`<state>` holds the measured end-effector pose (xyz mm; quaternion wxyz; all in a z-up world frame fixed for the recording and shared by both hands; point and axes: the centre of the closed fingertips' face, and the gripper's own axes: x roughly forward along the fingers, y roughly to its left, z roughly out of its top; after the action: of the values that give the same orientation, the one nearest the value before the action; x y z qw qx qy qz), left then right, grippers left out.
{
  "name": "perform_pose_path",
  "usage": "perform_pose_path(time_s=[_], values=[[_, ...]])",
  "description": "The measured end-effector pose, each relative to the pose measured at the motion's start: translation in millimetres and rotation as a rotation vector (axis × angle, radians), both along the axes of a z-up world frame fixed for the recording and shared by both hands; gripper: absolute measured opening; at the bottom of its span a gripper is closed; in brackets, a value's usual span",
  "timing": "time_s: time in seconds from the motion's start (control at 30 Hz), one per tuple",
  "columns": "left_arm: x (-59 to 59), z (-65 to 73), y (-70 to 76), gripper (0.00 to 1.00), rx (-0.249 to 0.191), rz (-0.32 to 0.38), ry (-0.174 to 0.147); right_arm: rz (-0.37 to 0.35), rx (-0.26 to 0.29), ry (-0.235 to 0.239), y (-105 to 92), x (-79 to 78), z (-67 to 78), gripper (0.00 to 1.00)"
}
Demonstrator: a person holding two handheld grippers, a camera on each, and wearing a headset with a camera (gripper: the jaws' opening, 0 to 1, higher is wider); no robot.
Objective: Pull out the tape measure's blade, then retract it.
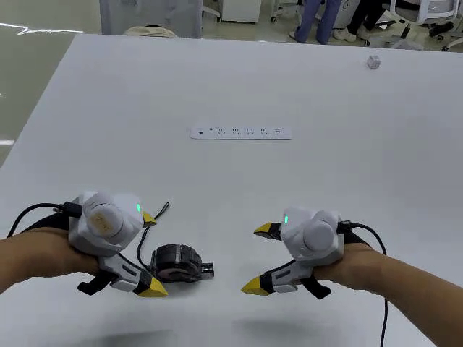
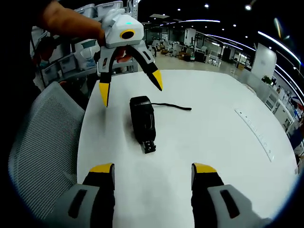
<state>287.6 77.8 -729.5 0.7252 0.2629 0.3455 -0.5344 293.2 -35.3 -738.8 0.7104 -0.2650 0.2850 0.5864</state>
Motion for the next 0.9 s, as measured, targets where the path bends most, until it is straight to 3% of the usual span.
perform_pose_path(time_s=[0.1, 0.23, 0.5, 0.73, 0.9], values=[[-0.8, -10.6, -1.5, 0.73, 0.045, -0.034, 0.018, 0.027, -0.010, 0.008, 8.7, -1.6, -5.6, 0.66], [0.2, -15.3, -6.3, 0.70, 0.067, -0.059, 0.022, 0.054, -0.022, 0.013, 16.4, -1.6, -10.3, 0.64], [12.2, -25.3, -10.7, 0.57, 0.121, -0.050, 0.057, 0.125, -0.061, 0.022, 34.5, 0.0, -23.8, 0.56], [10.4, -36.3, -12.8, 0.45, 0.201, -0.099, 0.076, 0.174, -0.103, 0.042, 46.3, -5.0, -36.6, 0.48], [8.9, -43.4, -16.0, 0.44, 0.258, -0.108, 0.095, 0.191, -0.116, 0.067, 53.9, -5.4, -42.6, 0.46]])
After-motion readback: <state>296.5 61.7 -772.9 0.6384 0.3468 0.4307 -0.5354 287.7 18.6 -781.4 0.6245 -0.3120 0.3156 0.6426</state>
